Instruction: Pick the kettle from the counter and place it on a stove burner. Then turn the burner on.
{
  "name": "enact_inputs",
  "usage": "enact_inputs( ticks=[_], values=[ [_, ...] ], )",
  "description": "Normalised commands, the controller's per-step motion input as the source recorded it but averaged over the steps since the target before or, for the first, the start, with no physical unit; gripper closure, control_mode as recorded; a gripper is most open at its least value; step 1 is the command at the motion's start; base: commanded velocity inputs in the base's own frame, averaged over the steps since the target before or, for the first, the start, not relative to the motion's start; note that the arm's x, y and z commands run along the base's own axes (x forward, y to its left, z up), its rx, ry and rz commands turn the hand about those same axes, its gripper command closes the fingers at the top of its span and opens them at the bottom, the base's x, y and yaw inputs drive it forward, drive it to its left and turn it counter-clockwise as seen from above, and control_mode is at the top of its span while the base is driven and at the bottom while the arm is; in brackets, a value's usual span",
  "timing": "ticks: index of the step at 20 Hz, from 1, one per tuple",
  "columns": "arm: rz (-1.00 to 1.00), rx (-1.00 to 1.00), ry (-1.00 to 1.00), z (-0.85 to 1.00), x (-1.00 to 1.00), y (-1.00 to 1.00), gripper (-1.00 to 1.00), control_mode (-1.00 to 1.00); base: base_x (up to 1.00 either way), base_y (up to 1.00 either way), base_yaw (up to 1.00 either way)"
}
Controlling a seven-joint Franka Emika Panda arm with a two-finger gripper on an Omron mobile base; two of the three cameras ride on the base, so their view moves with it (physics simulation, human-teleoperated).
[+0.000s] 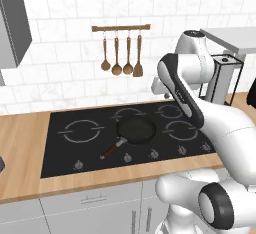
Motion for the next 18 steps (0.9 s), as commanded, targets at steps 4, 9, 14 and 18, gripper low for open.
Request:
enact_inputs(
  ticks=[4, 9, 14, 18],
  values=[
    [0.00, 0.00, 0.04, -0.08, -0.21, 0.01, -1.00, -1.00, 0.00, 0.00, 0.00],
    [0.10, 0.00, 0.09, -0.52, -0.38, 0.74, -1.00, -1.00, 0.00, 0.00, 0.00],
    [0.18, 0.00, -0.09, -0.22, -0.07, 1.00, -1.00, -1.00, 0.00, 0.00, 0.00],
    [0.17, 0.00, -0.01, -0.27, 0.05, 1.00, -1.00, -1.00, 0.00, 0.00, 0.00]
  ],
)
